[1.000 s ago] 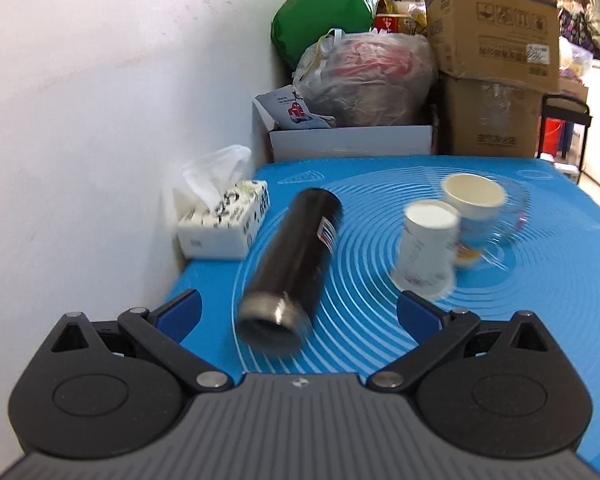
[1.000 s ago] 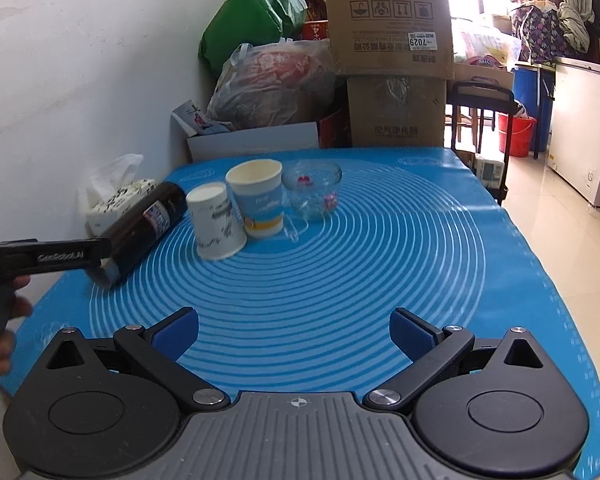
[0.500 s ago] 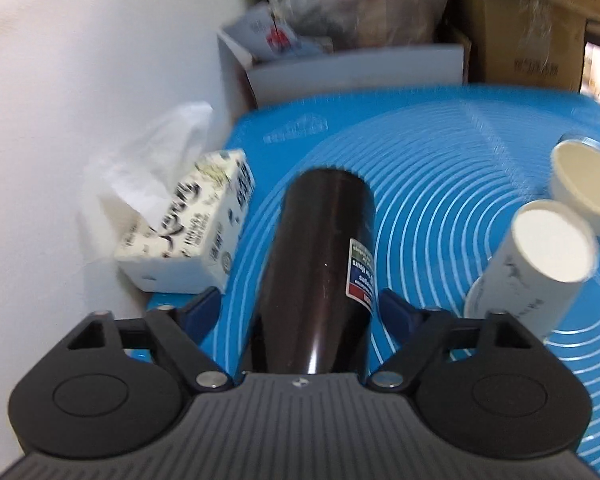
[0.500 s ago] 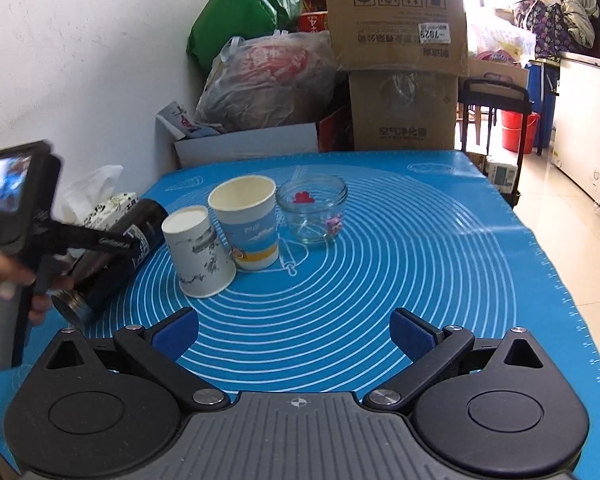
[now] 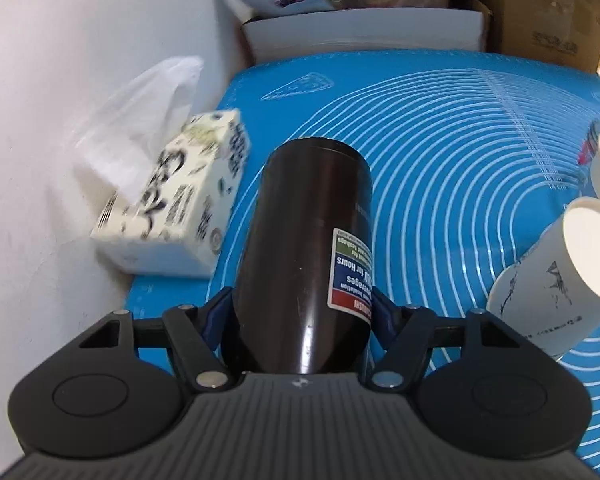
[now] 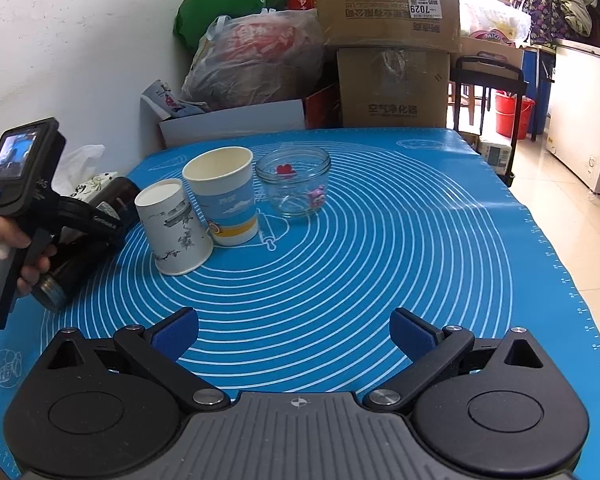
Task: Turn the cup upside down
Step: 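Lift the black thermos with the left tool and carry it toward the right tool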
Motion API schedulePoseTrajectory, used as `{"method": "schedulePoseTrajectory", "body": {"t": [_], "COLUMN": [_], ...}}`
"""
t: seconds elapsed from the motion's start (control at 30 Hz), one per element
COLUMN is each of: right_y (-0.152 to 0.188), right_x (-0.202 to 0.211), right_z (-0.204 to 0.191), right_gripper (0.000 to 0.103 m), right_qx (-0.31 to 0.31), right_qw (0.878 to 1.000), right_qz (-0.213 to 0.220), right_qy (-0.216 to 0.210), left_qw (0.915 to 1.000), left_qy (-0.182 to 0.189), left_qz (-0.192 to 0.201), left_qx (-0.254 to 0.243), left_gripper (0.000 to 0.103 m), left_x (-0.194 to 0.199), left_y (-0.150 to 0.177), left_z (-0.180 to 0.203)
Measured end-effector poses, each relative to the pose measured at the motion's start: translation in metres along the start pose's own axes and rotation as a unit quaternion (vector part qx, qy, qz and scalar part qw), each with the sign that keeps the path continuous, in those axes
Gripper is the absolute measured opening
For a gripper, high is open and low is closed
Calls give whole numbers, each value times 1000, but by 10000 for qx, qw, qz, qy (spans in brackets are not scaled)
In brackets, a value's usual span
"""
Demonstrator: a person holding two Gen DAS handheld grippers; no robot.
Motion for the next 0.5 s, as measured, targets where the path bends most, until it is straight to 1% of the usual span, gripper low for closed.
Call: {"method": "schedulePoseTrajectory", "body": {"t": [0.07,0.17,0.23,0.33,0.43,0.5], "right_y": [-1,0,0,2,5,7], "right_x": [2,7,10,16,25,33], "right_z": [1,2,2,3,5,6], "right_gripper": [103,103,103,103,103,103], "right_qx": [19,12,-8,-13,-37,-66], "right_qw": [10000,9999,9999,9999,9998,9997], "right_qz": [43,97,119,159,210,247], "right_qy": [32,56,49,66,52,33], "left_qw": [9999,9999,9997,9988,9974,9960], "left_qy": [132,99,170,392,523,705], "left_qz": [-23,63,153,303,484,522], "left_qx": [82,16,25,31,-101,-167], "left_gripper": [69,69,69,69,69,69], "left_x": [4,15,29,56,88,107], "left_y": [4,10,17,30,49,63], "left_z": [-4,-5,-5,-3,8,17]}}
Point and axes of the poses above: each gripper's, at about its wrist camera, not at the fingertips, and x roughly against the way its jaws point, z to its right, y to its underside, the point moved 8 cm from there along -x, roughly the way its jaws point, and after that the axes turned 11 degrees about -z, right-handed, at the moved point
